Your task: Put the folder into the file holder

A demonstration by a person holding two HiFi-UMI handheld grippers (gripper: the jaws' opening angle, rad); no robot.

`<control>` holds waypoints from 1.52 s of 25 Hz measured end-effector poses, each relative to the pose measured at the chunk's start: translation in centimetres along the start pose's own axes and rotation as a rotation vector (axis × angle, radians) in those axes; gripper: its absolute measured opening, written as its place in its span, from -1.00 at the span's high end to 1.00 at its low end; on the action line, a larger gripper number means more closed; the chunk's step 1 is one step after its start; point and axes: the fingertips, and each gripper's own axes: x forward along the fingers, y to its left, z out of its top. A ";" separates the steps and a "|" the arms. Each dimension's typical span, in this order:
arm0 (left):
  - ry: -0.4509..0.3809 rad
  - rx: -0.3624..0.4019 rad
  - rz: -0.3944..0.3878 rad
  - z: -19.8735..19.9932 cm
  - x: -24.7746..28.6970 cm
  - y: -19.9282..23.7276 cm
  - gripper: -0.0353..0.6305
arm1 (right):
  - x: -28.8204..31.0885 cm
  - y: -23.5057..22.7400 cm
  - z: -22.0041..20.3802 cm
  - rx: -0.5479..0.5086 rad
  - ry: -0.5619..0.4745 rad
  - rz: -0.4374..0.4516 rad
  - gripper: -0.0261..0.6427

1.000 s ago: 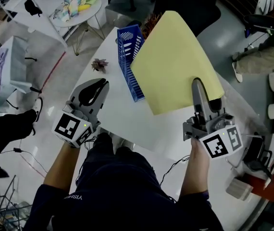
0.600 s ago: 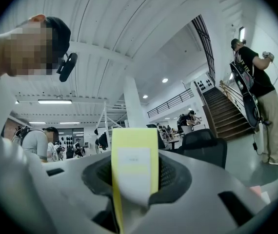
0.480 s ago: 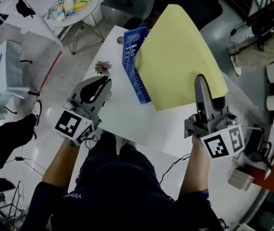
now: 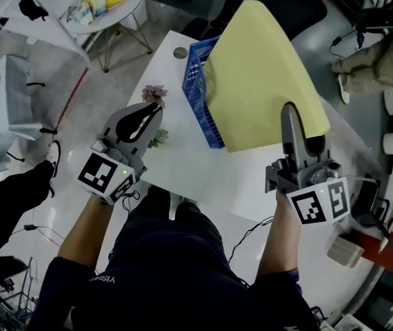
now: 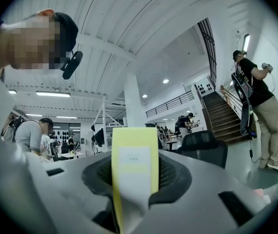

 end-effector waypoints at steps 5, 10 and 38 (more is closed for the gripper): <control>0.014 -0.002 -0.014 -0.6 0.3 0.5 0.72 | 0.6 0.0 -0.5 0.001 -0.022 -0.002 0.48; 0.024 -0.003 -0.024 -1.0 0.7 0.7 0.72 | 1.1 0.1 -1.4 -0.012 -0.033 0.004 0.48; 0.111 -0.025 -0.061 -5.6 2.1 0.6 0.72 | 2.0 -0.5 -9.9 -0.025 -0.030 -0.012 0.48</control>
